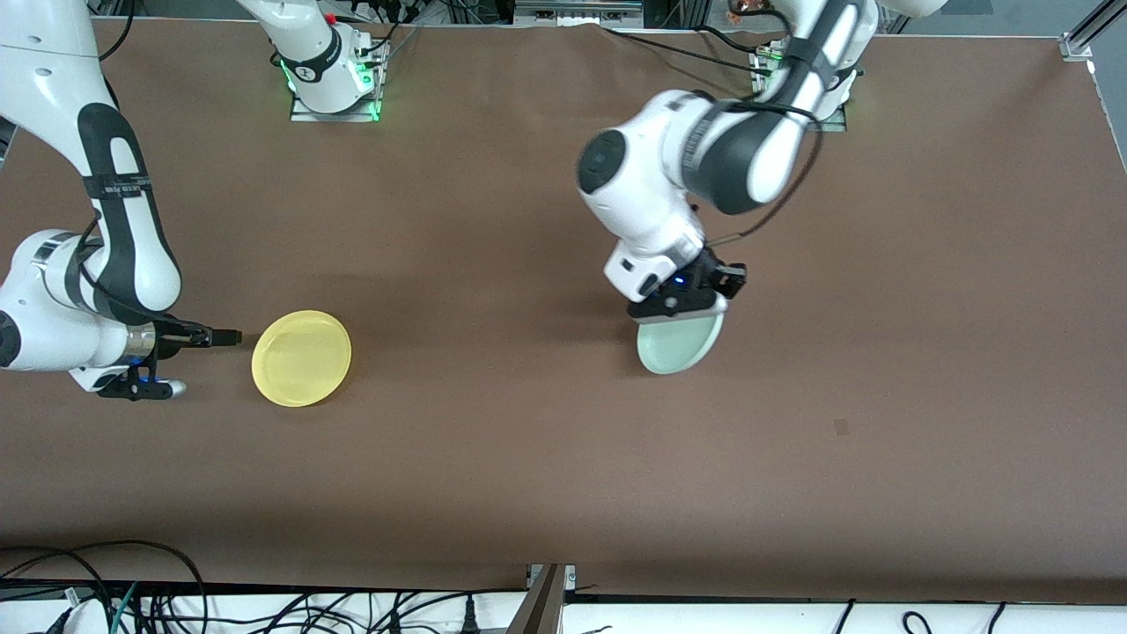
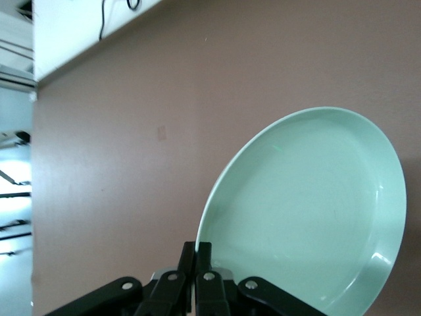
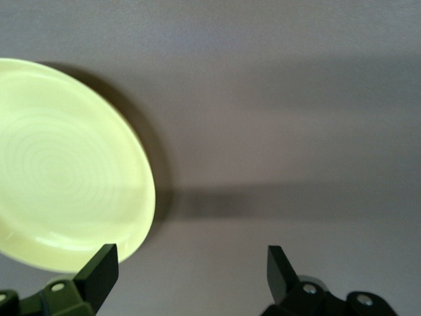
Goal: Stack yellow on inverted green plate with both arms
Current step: 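Lift the green plate with the left gripper while the right gripper grasps the yellow plate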
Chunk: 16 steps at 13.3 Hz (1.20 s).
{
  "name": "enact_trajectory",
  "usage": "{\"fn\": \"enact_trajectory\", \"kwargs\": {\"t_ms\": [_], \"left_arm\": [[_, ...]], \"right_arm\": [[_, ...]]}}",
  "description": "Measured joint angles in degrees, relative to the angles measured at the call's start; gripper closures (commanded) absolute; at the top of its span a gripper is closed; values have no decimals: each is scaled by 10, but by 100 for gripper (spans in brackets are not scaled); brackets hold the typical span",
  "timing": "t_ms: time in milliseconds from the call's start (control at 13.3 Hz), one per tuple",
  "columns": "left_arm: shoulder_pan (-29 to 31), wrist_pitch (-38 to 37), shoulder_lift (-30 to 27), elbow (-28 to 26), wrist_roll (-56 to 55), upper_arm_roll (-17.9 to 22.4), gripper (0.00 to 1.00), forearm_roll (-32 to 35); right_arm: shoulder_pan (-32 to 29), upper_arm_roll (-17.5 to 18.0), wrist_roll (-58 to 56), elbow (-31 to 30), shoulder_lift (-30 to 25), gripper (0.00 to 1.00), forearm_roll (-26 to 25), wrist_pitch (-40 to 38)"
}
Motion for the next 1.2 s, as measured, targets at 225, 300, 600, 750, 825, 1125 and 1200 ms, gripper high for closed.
{"fn": "enact_trajectory", "kwargs": {"t_ms": [225, 300, 600, 750, 825, 1125, 1200], "left_arm": [[-70, -11, 34, 14, -50, 1, 100, 90], [-88, -14, 44, 16, -65, 2, 100, 108], [-120, -16, 69, 27, -84, 5, 100, 153], [-135, -16, 79, 30, -101, 5, 100, 202], [-147, -18, 88, 30, -114, 6, 100, 235], [-189, -100, 139, 34, -152, 10, 100, 337], [-200, -115, 155, 36, -163, 11, 100, 357]], "right_arm": [[1, 14, 0, -37, 5, 0, 0, 73], [1, 19, 0, -49, 5, 0, 1, 90], [2, 24, -12, -63, 7, 0, 40, 105], [1, 24, -30, -66, 12, 0, 50, 115], [0, 24, -36, -66, 15, 4, 52, 117], [0, 24, -40, -65, 18, 50, 52, 121], [0, 24, -44, -65, 18, 60, 52, 121]]}}
